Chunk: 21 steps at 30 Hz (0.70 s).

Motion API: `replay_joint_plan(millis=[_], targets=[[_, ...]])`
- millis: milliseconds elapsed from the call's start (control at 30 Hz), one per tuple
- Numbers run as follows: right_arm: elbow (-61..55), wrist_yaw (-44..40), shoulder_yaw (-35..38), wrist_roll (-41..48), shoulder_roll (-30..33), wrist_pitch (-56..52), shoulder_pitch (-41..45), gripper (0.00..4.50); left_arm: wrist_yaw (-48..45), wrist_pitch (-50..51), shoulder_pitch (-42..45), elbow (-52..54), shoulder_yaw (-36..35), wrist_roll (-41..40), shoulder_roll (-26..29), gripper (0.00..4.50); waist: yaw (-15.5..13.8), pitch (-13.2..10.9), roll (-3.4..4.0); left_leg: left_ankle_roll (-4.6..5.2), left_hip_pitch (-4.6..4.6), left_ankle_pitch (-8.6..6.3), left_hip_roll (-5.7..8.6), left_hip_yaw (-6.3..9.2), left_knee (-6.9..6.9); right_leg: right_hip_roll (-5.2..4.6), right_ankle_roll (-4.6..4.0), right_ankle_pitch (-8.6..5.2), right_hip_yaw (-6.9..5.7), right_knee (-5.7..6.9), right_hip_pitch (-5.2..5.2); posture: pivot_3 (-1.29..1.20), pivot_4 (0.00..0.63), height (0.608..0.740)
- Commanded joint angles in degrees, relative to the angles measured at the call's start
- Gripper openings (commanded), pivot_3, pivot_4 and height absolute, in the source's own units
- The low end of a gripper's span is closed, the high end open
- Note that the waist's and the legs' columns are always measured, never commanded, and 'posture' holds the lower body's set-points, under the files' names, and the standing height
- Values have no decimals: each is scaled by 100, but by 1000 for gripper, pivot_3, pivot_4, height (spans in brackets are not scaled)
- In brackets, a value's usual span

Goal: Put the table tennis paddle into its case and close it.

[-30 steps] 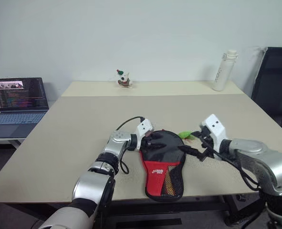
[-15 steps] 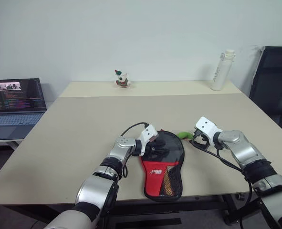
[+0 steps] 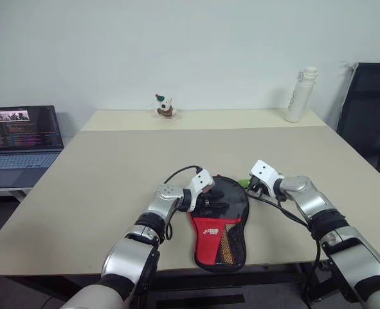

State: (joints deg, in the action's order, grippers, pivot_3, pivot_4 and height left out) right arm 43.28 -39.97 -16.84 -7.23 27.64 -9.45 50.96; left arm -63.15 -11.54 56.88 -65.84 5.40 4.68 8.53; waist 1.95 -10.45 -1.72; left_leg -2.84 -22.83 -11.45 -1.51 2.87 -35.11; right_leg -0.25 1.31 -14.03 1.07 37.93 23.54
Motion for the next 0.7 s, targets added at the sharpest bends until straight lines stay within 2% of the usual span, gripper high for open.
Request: replay_joint_plan(millis=[33, 167, 300, 700], targets=[[-280, -70, 230, -43, 288, 21, -63, 13, -31, 57, -55, -13, 117, 28, -101, 2339, -6, 0, 0, 0, 0, 0, 0, 0, 0, 0, 0, 0, 0, 0, 0, 0, 150, 740], [-808, -275, 333, 1, 626, -171, -363, 13, -18, 62, -37, -48, 163, 39, -165, 2339, -34, 1, 1, 0, -2, 0, 2, 1, 0, -1, 0, 0, -1, -3, -2, 0, 150, 740], [-1842, -550, 518, 113, 964, -633, -910, 13, 12, 69, -16, -92, 186, 43, -212, 2339, -45, 2, 3, 0, -3, 0, 7, 2, -2, -6, 1, 0, -2, -8, -6, 0, 150, 740], [-6637, -1669, 1294, 1288, 2373, -2877, -3863, 13, 48, 104, 1, -170, 210, 50, -380, 2339, -62, 4, 6, -1, 2, -1, 13, 9, -10, -13, 2, -1, -9, -19, -22, 0, 150, 740]])
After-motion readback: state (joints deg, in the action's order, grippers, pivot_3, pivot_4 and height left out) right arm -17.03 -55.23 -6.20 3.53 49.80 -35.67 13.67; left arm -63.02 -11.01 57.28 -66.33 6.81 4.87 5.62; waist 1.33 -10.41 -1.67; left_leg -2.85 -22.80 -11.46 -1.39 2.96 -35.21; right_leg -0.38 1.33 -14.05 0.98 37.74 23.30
